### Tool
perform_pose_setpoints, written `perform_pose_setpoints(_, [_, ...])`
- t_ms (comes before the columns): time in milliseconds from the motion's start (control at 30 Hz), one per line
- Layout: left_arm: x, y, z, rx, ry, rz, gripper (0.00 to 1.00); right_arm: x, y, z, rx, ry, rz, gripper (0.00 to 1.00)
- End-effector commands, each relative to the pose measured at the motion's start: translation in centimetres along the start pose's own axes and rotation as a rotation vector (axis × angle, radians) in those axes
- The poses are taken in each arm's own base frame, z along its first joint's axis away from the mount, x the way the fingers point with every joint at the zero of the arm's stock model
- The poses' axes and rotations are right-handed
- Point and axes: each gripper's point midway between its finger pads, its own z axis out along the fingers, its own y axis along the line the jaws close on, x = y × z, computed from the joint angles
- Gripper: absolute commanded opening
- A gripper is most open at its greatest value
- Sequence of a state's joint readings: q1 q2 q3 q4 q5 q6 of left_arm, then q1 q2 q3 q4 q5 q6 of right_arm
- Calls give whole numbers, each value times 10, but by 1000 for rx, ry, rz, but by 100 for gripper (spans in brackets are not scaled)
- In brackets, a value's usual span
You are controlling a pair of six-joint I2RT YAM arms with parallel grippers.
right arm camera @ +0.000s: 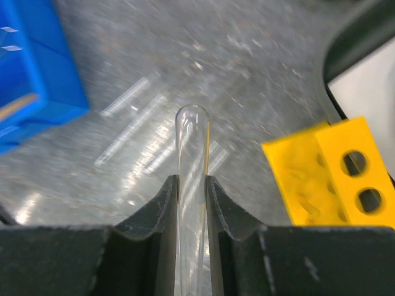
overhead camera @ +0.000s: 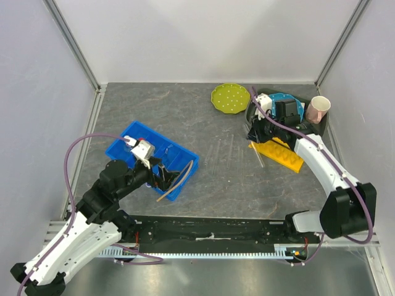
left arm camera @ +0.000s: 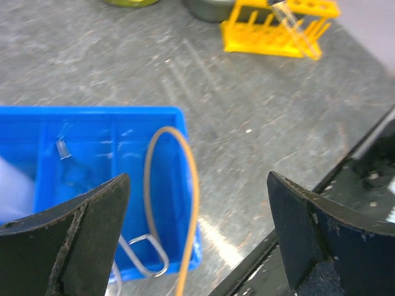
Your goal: Organize the chemistry lab equipment
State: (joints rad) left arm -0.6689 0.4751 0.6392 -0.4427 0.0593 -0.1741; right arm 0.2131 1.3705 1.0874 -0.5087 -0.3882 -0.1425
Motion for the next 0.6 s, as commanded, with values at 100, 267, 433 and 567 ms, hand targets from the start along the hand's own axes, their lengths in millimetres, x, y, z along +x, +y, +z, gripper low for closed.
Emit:
perform_pose_setpoints(100, [-44,-70,36,312,-145,-308,99,-58,70,-32,-331,-198,168,20])
perform_pose_setpoints(267, [-57,-122,80,338,-165,-360,100,-64,91,-48,-432,-202,250,20])
perform_pose_setpoints(433, [-56,-146,144,259,-103,-440,100,-64,105,-63,-494,-215,294,20])
perform_pose_setpoints(567, [-60,-159,170,259,-111,-506,93,-59,111,-73,-497,-238,288,20])
